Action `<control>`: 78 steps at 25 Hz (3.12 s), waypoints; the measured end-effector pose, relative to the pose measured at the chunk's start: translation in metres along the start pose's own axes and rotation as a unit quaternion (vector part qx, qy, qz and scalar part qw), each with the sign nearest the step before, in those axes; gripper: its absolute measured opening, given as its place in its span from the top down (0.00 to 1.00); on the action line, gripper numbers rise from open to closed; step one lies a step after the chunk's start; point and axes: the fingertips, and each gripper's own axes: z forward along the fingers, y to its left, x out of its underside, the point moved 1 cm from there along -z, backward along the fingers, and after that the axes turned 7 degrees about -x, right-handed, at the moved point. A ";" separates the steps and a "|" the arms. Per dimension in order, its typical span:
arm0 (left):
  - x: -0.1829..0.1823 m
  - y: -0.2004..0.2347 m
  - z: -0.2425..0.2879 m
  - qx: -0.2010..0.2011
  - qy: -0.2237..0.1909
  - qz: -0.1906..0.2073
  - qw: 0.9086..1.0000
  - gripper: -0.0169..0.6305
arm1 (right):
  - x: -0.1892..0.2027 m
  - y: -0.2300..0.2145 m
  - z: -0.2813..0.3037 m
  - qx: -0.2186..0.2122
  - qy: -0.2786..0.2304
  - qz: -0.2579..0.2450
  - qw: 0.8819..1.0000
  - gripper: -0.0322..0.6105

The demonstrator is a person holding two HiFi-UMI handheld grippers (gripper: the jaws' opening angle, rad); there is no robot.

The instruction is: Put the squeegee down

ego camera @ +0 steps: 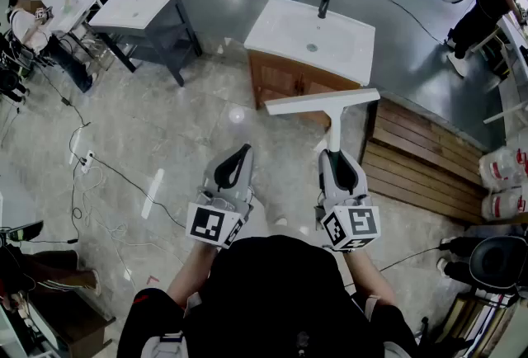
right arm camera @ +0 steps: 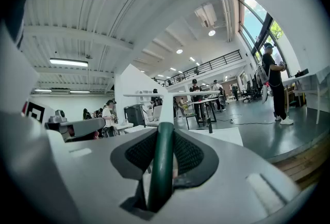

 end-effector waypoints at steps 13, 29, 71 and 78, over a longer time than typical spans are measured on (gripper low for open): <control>0.001 -0.002 0.001 -0.007 0.001 0.000 1.000 0.97 | 0.002 -0.004 0.000 -0.002 0.002 0.001 1.000 0.80; 0.014 0.035 0.046 -0.013 0.005 -0.024 1.000 0.97 | 0.005 -0.024 0.052 0.014 0.020 0.012 1.000 0.80; 0.046 0.274 0.228 -0.032 0.031 -0.083 0.996 0.97 | 0.031 -0.024 0.370 0.005 0.098 0.013 0.995 0.80; 0.057 0.289 0.288 -0.050 0.043 -0.079 0.995 0.97 | 0.034 -0.066 0.435 -0.016 0.112 0.026 0.993 0.80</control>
